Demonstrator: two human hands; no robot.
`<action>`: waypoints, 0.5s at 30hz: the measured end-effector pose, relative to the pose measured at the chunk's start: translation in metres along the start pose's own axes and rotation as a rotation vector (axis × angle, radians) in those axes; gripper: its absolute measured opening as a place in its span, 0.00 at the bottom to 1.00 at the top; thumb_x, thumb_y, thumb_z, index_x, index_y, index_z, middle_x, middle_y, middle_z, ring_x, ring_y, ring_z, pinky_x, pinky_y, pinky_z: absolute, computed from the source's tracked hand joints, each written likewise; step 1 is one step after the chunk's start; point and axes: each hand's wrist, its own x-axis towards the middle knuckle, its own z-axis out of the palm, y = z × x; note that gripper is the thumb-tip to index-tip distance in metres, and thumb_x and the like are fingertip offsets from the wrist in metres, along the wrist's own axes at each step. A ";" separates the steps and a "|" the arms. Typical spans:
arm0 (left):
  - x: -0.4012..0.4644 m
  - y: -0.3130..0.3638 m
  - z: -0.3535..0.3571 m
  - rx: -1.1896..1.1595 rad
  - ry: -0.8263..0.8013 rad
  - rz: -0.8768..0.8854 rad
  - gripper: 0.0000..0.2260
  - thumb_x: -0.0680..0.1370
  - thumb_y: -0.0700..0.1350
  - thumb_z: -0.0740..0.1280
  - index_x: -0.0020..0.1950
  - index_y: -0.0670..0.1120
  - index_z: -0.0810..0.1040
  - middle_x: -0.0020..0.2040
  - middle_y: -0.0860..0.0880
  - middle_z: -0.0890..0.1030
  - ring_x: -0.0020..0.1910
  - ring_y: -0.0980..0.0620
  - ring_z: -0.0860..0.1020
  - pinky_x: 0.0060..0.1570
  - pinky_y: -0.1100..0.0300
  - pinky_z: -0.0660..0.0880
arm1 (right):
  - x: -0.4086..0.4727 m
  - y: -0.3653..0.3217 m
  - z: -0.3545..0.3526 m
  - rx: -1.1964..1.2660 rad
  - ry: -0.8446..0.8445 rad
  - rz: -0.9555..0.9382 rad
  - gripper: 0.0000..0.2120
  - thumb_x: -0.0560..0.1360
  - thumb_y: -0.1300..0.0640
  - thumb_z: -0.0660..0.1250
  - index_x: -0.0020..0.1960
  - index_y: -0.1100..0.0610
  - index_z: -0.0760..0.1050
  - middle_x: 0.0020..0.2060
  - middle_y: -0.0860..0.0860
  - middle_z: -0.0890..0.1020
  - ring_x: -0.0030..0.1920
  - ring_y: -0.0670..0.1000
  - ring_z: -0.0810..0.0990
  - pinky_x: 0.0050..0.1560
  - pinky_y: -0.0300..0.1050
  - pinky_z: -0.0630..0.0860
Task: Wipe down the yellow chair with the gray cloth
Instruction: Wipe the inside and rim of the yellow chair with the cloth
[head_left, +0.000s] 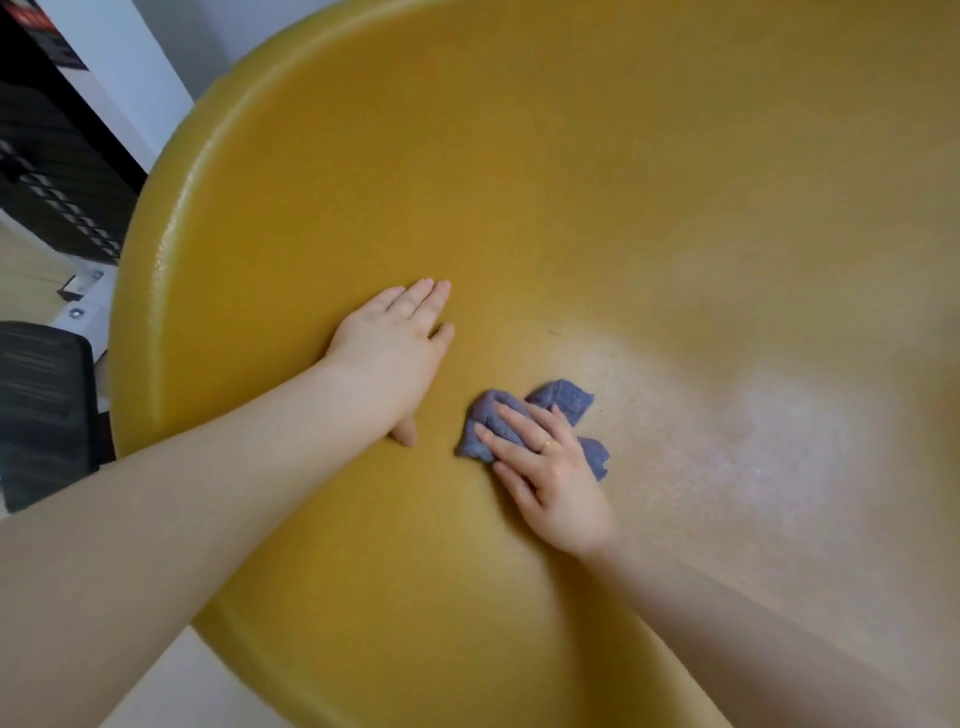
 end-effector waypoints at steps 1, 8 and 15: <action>0.001 0.000 0.000 0.001 -0.001 0.012 0.52 0.67 0.63 0.71 0.77 0.45 0.42 0.76 0.40 0.34 0.76 0.45 0.38 0.73 0.55 0.41 | 0.001 0.009 -0.004 -0.023 -0.047 -0.094 0.18 0.81 0.50 0.50 0.65 0.50 0.71 0.64 0.54 0.75 0.62 0.59 0.70 0.66 0.58 0.62; 0.000 0.006 0.007 0.012 -0.018 0.026 0.51 0.70 0.61 0.69 0.76 0.40 0.40 0.76 0.42 0.36 0.76 0.46 0.39 0.73 0.55 0.40 | 0.076 0.080 -0.037 -0.472 0.237 0.054 0.18 0.73 0.62 0.60 0.59 0.50 0.78 0.59 0.60 0.78 0.55 0.68 0.75 0.60 0.64 0.69; 0.002 0.025 0.007 -0.078 -0.018 0.022 0.53 0.69 0.61 0.71 0.76 0.36 0.40 0.76 0.41 0.37 0.76 0.46 0.41 0.73 0.55 0.42 | 0.043 0.024 -0.016 -0.234 0.228 0.279 0.18 0.74 0.49 0.58 0.59 0.51 0.79 0.56 0.58 0.79 0.50 0.65 0.73 0.51 0.56 0.73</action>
